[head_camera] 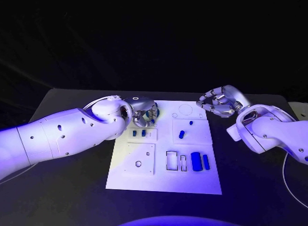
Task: Assemble the parts on the task board
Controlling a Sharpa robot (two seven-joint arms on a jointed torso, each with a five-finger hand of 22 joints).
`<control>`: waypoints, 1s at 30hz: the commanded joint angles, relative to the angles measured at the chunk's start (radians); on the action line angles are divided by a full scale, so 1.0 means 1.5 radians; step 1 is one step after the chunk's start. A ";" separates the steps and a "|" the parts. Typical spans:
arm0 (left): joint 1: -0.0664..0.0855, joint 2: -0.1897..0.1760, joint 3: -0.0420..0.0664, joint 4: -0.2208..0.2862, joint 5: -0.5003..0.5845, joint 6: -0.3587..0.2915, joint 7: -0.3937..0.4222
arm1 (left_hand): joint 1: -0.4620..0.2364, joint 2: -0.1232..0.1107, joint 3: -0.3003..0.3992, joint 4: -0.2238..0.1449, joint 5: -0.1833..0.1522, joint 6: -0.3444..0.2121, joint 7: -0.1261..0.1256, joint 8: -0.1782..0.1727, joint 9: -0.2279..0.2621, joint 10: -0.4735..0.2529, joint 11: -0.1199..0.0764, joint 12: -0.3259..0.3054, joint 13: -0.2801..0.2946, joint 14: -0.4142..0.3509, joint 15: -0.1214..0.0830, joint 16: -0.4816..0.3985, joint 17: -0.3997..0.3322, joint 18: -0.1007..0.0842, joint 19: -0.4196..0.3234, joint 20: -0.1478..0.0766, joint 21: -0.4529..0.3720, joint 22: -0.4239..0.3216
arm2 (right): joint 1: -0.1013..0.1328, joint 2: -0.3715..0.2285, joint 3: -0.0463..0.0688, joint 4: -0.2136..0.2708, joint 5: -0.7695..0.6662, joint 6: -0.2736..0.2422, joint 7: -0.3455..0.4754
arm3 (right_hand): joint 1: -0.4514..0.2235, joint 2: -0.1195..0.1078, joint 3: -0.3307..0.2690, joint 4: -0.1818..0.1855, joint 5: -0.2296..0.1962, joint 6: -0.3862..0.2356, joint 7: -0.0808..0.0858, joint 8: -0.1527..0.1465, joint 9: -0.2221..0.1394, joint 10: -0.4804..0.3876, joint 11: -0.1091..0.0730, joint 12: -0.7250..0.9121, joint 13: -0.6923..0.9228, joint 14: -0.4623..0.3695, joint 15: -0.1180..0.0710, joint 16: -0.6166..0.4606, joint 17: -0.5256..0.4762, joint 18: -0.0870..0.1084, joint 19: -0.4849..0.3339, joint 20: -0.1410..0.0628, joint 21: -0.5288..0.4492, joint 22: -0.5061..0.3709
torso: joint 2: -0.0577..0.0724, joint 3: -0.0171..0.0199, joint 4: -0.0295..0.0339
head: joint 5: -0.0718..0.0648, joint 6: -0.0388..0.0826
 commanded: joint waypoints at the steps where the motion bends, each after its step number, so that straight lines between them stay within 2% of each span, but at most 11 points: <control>1: 0.000 -0.009 0.006 0.014 0.019 -0.014 -0.006 | -0.008 -0.001 0.000 0.003 -0.004 0.005 -0.001 -0.002 -0.001 0.005 0.000 -0.002 -0.001 0.004 0.001 0.001 0.000 -0.008 0.006 0.000 0.003 0.001 | 0.000 0.000 0.000 0.000 -0.007 0.001 0.006 | -0.007 -0.001 0.004 0.001 0.004 0.001 0.000 0.003 0.001 -0.003 -0.001 0.000 0.008 0.035 -0.004 -0.004 0.040 0.008 -0.003 -0.001 -0.003 0.010 | -0.001 -0.0012 0.0008 | 0.002 0.000; 4: 0.001 -0.023 0.011 0.028 0.027 -0.019 -0.009 | -0.011 -0.002 -0.001 0.004 -0.004 0.005 -0.001 -0.004 -0.001 0.005 0.000 -0.006 -0.002 0.003 0.001 -0.001 -0.004 -0.007 0.004 0.000 0.001 -0.001 | -0.001 0.000 0.000 0.000 -0.007 0.001 0.006 | -0.007 -0.001 0.004 0.001 0.004 0.001 0.000 0.003 0.001 -0.003 -0.001 0.000 0.008 0.035 -0.004 -0.004 0.040 0.008 -0.003 -0.001 -0.003 0.010 | -0.001 -0.0011 0.0006 | 0.006 0.001; 7: 0.003 -0.040 0.015 0.045 0.036 -0.018 -0.015 | -0.013 -0.003 -0.002 0.005 -0.004 0.006 -0.001 -0.004 -0.001 0.006 0.000 -0.009 -0.002 0.003 0.001 0.000 -0.004 -0.007 0.004 0.000 0.001 -0.002 | -0.001 -0.001 0.000 -0.001 -0.007 0.000 0.006 | -0.007 0.000 0.004 0.001 0.004 0.002 0.000 0.004 0.001 -0.003 -0.002 -0.001 0.008 0.035 -0.004 -0.005 0.039 0.008 -0.003 -0.001 -0.005 0.009 | -0.002 -0.0009 0.0019 | 0.004 0.000; 11: 0.004 -0.060 0.018 0.057 0.044 -0.006 -0.019 | -0.013 -0.003 -0.002 0.005 -0.004 0.007 -0.001 -0.004 -0.001 0.007 0.000 -0.010 -0.002 0.003 0.001 -0.001 -0.006 -0.007 0.004 0.000 0.001 -0.002 | -0.001 -0.002 0.000 -0.002 -0.007 0.000 0.006 | -0.007 0.000 0.004 0.001 0.004 0.002 0.000 0.004 0.001 -0.003 -0.002 -0.001 0.008 0.035 -0.004 -0.005 0.039 0.008 -0.003 -0.001 -0.005 0.009 | -0.001 -0.0006 0.0017 | 0.006 0.001; 13: 0.004 -0.066 0.018 0.059 0.048 -0.003 -0.020 | -0.013 -0.003 -0.002 0.005 -0.004 0.007 -0.001 -0.004 -0.001 0.007 0.000 -0.010 -0.002 0.003 0.001 -0.001 -0.006 -0.007 0.004 0.000 0.001 -0.002 | -0.001 -0.002 0.000 -0.002 -0.007 0.000 0.006 | -0.007 0.000 0.004 0.001 0.004 0.002 0.000 0.004 0.001 -0.003 -0.002 -0.001 0.008 0.035 -0.004 -0.005 0.039 0.008 -0.003 -0.001 -0.005 0.009 | -0.001 -0.0006 0.0018 | 0.006 0.002; 16: 0.004 -0.075 0.018 0.059 0.054 0.003 -0.019 | -0.013 -0.003 -0.002 0.005 -0.004 0.008 -0.002 -0.004 -0.001 0.009 -0.001 -0.011 -0.002 0.003 0.001 -0.001 -0.005 -0.007 0.004 0.000 0.002 -0.001 | -0.001 -0.001 0.000 -0.002 -0.007 0.000 0.007 | -0.007 0.000 0.004 0.001 0.004 0.002 0.000 0.004 0.001 -0.003 -0.002 -0.001 0.008 0.035 -0.004 -0.005 0.039 0.008 -0.003 -0.001 -0.005 0.009 | 0.000 -0.0008 -0.0008 | 0.010 0.004; 18: 0.003 -0.078 0.018 0.058 0.056 0.005 -0.018 | -0.013 -0.003 -0.002 0.005 -0.004 0.008 -0.002 -0.004 -0.001 0.009 -0.001 -0.011 -0.002 0.003 0.001 -0.001 -0.005 -0.007 0.004 0.000 0.002 -0.001 | -0.002 -0.001 0.000 -0.002 -0.007 0.000 0.007 | -0.007 0.000 0.004 0.001 0.004 0.002 0.000 0.004 0.001 -0.003 -0.002 -0.001 0.008 0.035 -0.004 -0.005 0.039 0.008 -0.003 -0.001 -0.005 0.009 | 0.001 -0.0010 -0.0011 | 0.010 0.004; 20: 0.003 -0.082 0.018 0.055 0.059 0.007 -0.018 | -0.013 -0.003 -0.002 0.005 -0.004 0.008 -0.002 -0.004 -0.001 0.009 -0.001 -0.011 -0.002 0.003 0.001 -0.001 -0.005 -0.007 0.004 0.000 0.002 -0.001 | -0.002 -0.001 0.000 -0.002 -0.007 0.000 0.007 | -0.007 0.000 0.004 0.001 0.004 0.002 0.000 0.004 0.001 -0.003 -0.002 -0.001 0.008 0.035 -0.004 -0.005 0.039 0.008 -0.003 -0.001 -0.005 0.009 | 0.000 -0.0012 -0.0001 | 0.009 0.003; 24: 0.001 -0.087 0.018 0.050 0.063 0.011 -0.016 | -0.013 -0.003 -0.002 0.005 -0.004 0.008 -0.002 -0.004 -0.001 0.009 -0.001 -0.011 -0.002 0.003 0.001 -0.001 -0.005 -0.007 0.004 0.000 0.002 -0.001 | -0.003 -0.001 0.000 -0.002 -0.007 0.000 0.007 | -0.007 0.000 0.004 0.001 0.004 0.002 0.000 0.004 0.001 -0.003 -0.002 -0.001 0.008 0.035 -0.004 -0.005 0.039 0.008 -0.003 -0.001 -0.005 0.009 | 0.000 0.0000 0.0000 | 0.011 0.003; 30: -0.005 -0.087 0.018 0.045 0.067 0.010 -0.008 | -0.013 -0.003 -0.002 0.004 -0.003 0.008 -0.002 -0.005 -0.001 0.009 -0.001 -0.013 -0.002 0.003 0.000 -0.001 -0.006 -0.007 0.005 0.000 0.002 0.000 | -0.003 0.000 0.000 -0.002 -0.007 0.000 0.007 | -0.008 0.000 0.005 0.001 0.004 0.002 -0.001 0.004 0.001 -0.003 -0.002 -0.001 0.007 0.035 -0.004 -0.005 0.039 0.008 -0.003 -0.001 -0.006 0.008 | 0.000 -0.0005 -0.0005 | 0.013 0.004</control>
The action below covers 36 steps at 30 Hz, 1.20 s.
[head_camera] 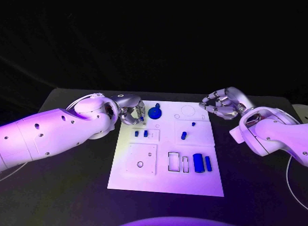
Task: Assemble the parts on the task board
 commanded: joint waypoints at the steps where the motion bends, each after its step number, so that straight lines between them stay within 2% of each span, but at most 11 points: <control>1: -0.004 0.003 0.000 -0.002 0.012 0.011 0.009 | -0.005 0.000 0.000 0.002 -0.003 0.006 0.000 -0.005 0.000 0.004 -0.001 -0.003 -0.001 0.003 0.000 -0.001 0.000 -0.007 0.005 0.000 0.002 0.001 | -0.001 0.001 0.000 0.000 -0.007 0.001 0.006 | -0.008 0.000 0.005 0.001 0.004 0.002 -0.001 0.004 0.001 -0.003 -0.002 -0.001 0.007 0.035 -0.004 -0.002 0.039 0.008 -0.003 -0.001 -0.002 0.009 | 0.001 0.0000 -0.0009 | 0.004 0.001; 10: -0.011 0.012 -0.001 -0.014 0.014 0.018 0.006 | -0.009 -0.001 -0.002 0.004 -0.004 0.006 0.000 -0.006 -0.001 0.006 -0.001 -0.008 -0.001 0.003 0.000 -0.001 -0.002 -0.008 0.005 0.000 0.003 0.002 | -0.001 -0.001 0.000 0.000 -0.008 0.000 0.005 | -0.008 0.000 0.005 0.001 0.004 0.002 -0.001 0.005 0.001 -0.003 -0.002 -0.001 0.007 0.035 -0.004 -0.003 0.039 0.008 -0.003 -0.001 -0.002 0.009 | 0.000 0.0002 -0.0005 | 0.004 -0.001; 14: -0.012 0.014 -0.001 -0.016 0.015 0.020 0.005 | -0.009 -0.001 -0.002 0.004 -0.004 0.006 0.000 -0.006 -0.001 0.006 -0.001 -0.008 -0.001 0.003 0.000 -0.001 -0.002 -0.008 0.005 0.000 0.003 0.002 | -0.001 -0.001 0.000 0.000 -0.008 0.000 0.005 | -0.008 0.000 0.005 0.001 0.004 0.002 -0.001 0.005 0.001 -0.003 -0.002 -0.001 0.007 0.035 -0.004 -0.003 0.039 0.008 -0.003 -0.001 -0.002 0.009 | 0.000 0.0008 -0.0001 | 0.004 -0.002; 36: -0.014 0.022 -0.002 -0.021 0.015 0.033 0.002 | -0.007 0.001 -0.001 0.003 -0.004 0.007 -0.001 -0.007 -0.001 0.009 -0.002 -0.011 -0.001 0.002 0.000 -0.002 -0.006 -0.007 0.005 0.000 0.003 0.001 | -0.001 0.000 0.000 0.000 -0.009 0.000 0.005 | -0.008 0.000 0.005 0.001 0.004 0.002 -0.001 0.005 0.001 -0.003 -0.002 -0.001 0.007 0.035 -0.004 -0.003 0.039 0.008 -0.003 -0.001 -0.002 0.009 | 0.001 0.0002 -0.0006 | 0.004 -0.002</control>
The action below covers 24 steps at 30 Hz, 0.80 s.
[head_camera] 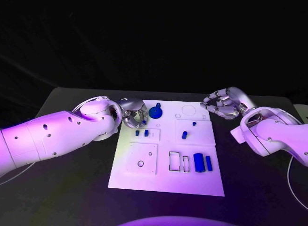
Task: Assemble the parts on the task board
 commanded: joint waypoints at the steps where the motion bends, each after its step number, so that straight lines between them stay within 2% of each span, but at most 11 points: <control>1: -0.001 0.002 0.000 0.000 0.003 0.016 0.001 | -0.004 0.004 0.001 0.001 -0.004 0.005 0.002 -0.003 -0.001 0.006 0.001 -0.005 -0.001 0.002 0.000 -0.002 -0.001 -0.007 0.005 0.000 0.003 0.000 | 0.000 0.000 0.000 0.000 -0.008 0.000 0.005 | -0.008 0.000 0.004 -0.001 0.004 0.002 -0.001 0.005 0.001 -0.003 -0.002 -0.001 0.007 0.035 -0.004 -0.003 0.039 0.008 -0.003 -0.001 -0.002 0.008 | 0.000 0.0000 0.0000 | 0.000 -0.001; 12: -0.001 0.002 0.000 -0.001 0.003 0.021 -0.002 | -0.005 0.002 0.000 0.000 -0.004 0.004 0.003 -0.005 -0.002 0.006 0.001 -0.009 -0.001 0.002 0.000 -0.002 0.001 -0.007 0.003 0.000 0.001 -0.002 | 0.000 0.001 0.000 0.000 -0.008 0.000 0.005 | -0.008 0.000 0.004 -0.001 0.004 0.002 -0.001 0.005 0.001 -0.003 -0.002 -0.001 0.007 0.035 -0.004 -0.003 0.039 0.008 -0.003 -0.001 -0.002 0.008 | 0.000 0.0000 0.0001 | -0.001 -0.001; 15: -0.001 0.003 0.000 -0.001 0.003 0.021 -0.002 | -0.007 -0.002 -0.001 0.000 -0.004 -0.006 0.007 -0.013 -0.005 0.004 0.005 -0.019 -0.002 0.000 0.002 -0.003 -0.004 -0.007 0.002 0.001 -0.001 -0.004 | 0.000 0.001 0.000 0.000 -0.008 0.000 0.005 | -0.009 0.000 0.005 -0.002 0.004 0.001 -0.001 0.005 0.001 -0.004 -0.002 -0.003 0.005 0.035 -0.005 -0.004 0.038 0.009 -0.003 -0.002 -0.006 0.006 | 0.000 0.0001 0.0001 | -0.001 -0.001; 16: -0.001 0.003 0.000 -0.001 0.003 0.020 -0.002 | -0.010 -0.005 -0.001 0.001 -0.003 -0.022 0.010 -0.024 -0.010 0.002 0.006 -0.024 -0.003 -0.002 0.004 -0.004 -0.009 -0.006 0.000 0.003 -0.004 -0.007 | 0.000 0.001 0.000 0.000 -0.008 0.000 0.005 | -0.009 0.000 0.005 -0.002 0.004 0.001 -0.001 0.005 0.001 -0.004 -0.002 -0.003 0.005 0.035 -0.005 -0.004 0.038 0.009 -0.003 -0.002 -0.006 0.006 | 0.000 0.0001 0.0001 | -0.001 -0.001; 21: -0.001 0.003 0.000 -0.001 0.003 0.014 -0.005 | -0.017 -0.016 -0.005 0.004 -0.003 -0.046 0.016 -0.046 -0.020 -0.001 0.012 -0.042 -0.005 -0.008 0.009 -0.007 -0.021 -0.004 -0.006 0.007 -0.012 -0.017 | -0.001 0.001 0.000 -0.001 -0.008 0.001 0.005 | -0.009 0.000 0.005 -0.002 0.004 0.001 -0.001 0.005 0.001 -0.005 -0.002 -0.005 0.004 0.035 -0.005 -0.004 0.037 0.009 -0.004 -0.002 -0.008 0.005 | 0.000 0.0000 0.0000 | -0.001 0.000; 24: -0.001 0.002 0.000 -0.001 0.003 0.010 -0.004 | -0.019 -0.018 -0.006 0.005 -0.003 -0.049 0.020 -0.051 -0.023 -0.006 0.016 -0.050 -0.006 -0.011 0.011 -0.010 -0.030 -0.003 -0.010 0.009 -0.019 -0.025 | -0.001 0.001 0.000 -0.001 -0.008 0.001 0.005 | -0.009 0.000 0.005 -0.002 0.004 0.001 -0.001 0.005 0.001 -0.005 -0.002 -0.005 0.004 0.035 -0.005 -0.004 0.037 0.009 -0.004 -0.002 -0.008 0.005 | 0.000 0.0001 -0.0001 | -0.001 -0.001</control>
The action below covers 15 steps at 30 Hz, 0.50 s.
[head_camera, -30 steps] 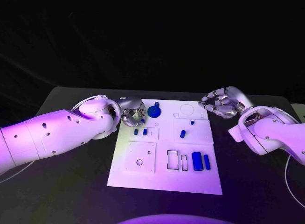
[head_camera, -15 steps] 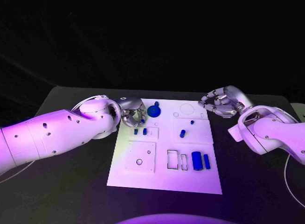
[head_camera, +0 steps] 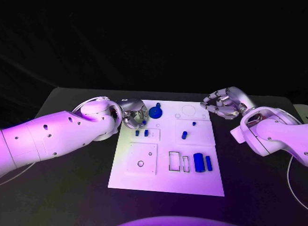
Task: Assemble the parts on the task board
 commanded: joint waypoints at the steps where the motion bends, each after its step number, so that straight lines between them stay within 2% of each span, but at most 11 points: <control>1: 0.000 0.001 0.000 0.000 0.002 0.001 -0.001 | -0.002 -0.003 -0.003 0.001 -0.003 -0.003 0.005 -0.005 -0.003 -0.006 0.009 -0.011 -0.002 -0.008 0.005 -0.009 -0.017 0.000 -0.011 0.005 -0.015 -0.016 | -0.001 0.000 0.000 0.000 -0.007 0.001 0.005 | -0.009 0.000 0.003 0.000 0.004 0.001 -0.001 0.002 0.001 -0.002 0.000 -0.002 0.004 0.035 -0.005 -0.004 0.036 0.009 -0.004 -0.002 -0.004 0.005 | 0.000 0.0001 -0.0002 | 0.000 0.000; 9: 0.000 -0.001 0.000 0.000 0.002 -0.001 -0.003 | -0.001 -0.004 -0.005 0.000 -0.003 -0.004 0.008 -0.011 -0.008 -0.017 0.014 -0.022 -0.002 -0.019 0.010 -0.016 -0.036 0.003 -0.021 0.009 -0.030 -0.034 | -0.001 0.000 0.000 0.000 -0.007 0.002 0.004 | -0.009 -0.001 0.003 0.000 0.004 0.000 -0.001 0.002 0.001 -0.005 0.000 -0.006 0.001 0.034 -0.005 -0.006 0.034 0.010 -0.005 -0.002 -0.008 0.003 | 0.000 0.0001 -0.0011 | -0.001 0.000; 11: 0.000 -0.002 0.000 0.000 0.002 -0.001 -0.004 | 0.000 -0.004 -0.005 0.000 -0.002 -0.005 0.009 -0.011 -0.008 -0.018 0.014 -0.023 -0.002 -0.020 0.010 -0.017 -0.040 0.004 -0.023 0.010 -0.033 -0.037 | -0.001 -0.001 0.000 -0.001 -0.007 0.004 0.003 | -0.009 -0.002 0.004 0.000 0.004 -0.002 -0.001 0.002 0.001 -0.023 0.001 -0.033 -0.019 0.033 -0.005 -0.009 0.029 0.011 -0.008 -0.002 -0.016 -0.002 | 0.000 0.0001 -0.0007 | -0.001 -0.001; 12: 0.000 -0.002 0.000 0.001 0.002 -0.001 -0.004 | 0.000 -0.004 -0.005 0.000 -0.002 -0.005 0.009 -0.011 -0.008 -0.018 0.014 -0.023 -0.002 -0.020 0.010 -0.017 -0.040 0.004 -0.023 0.010 -0.033 -0.037 | -0.001 -0.001 0.000 -0.001 -0.007 0.004 0.003 | -0.009 -0.001 0.006 0.000 0.004 -0.003 -0.001 0.003 0.001 -0.039 0.000 -0.059 -0.038 0.032 -0.005 -0.011 0.027 0.011 -0.009 -0.002 -0.020 -0.004 | 0.000 0.0001 -0.0007 | -0.001 -0.001; 15: 0.000 -0.005 0.000 0.002 0.002 -0.004 -0.005 | 0.001 -0.005 -0.007 -0.001 -0.003 -0.006 0.010 -0.014 -0.010 -0.023 0.016 -0.027 -0.003 -0.025 0.012 -0.019 -0.045 0.005 -0.027 0.011 -0.038 -0.043 | -0.001 -0.002 0.000 -0.003 -0.010 0.011 -0.001 | -0.006 -0.007 0.022 0.001 0.001 -0.006 -0.002 0.010 0.003 -0.152 -0.002 -0.294 -0.224 0.010 -0.006 -0.062 -0.040 0.022 -0.029 -0.005 -0.090 -0.046 | 0.000 -0.0001 -0.0005 | -0.002 -0.001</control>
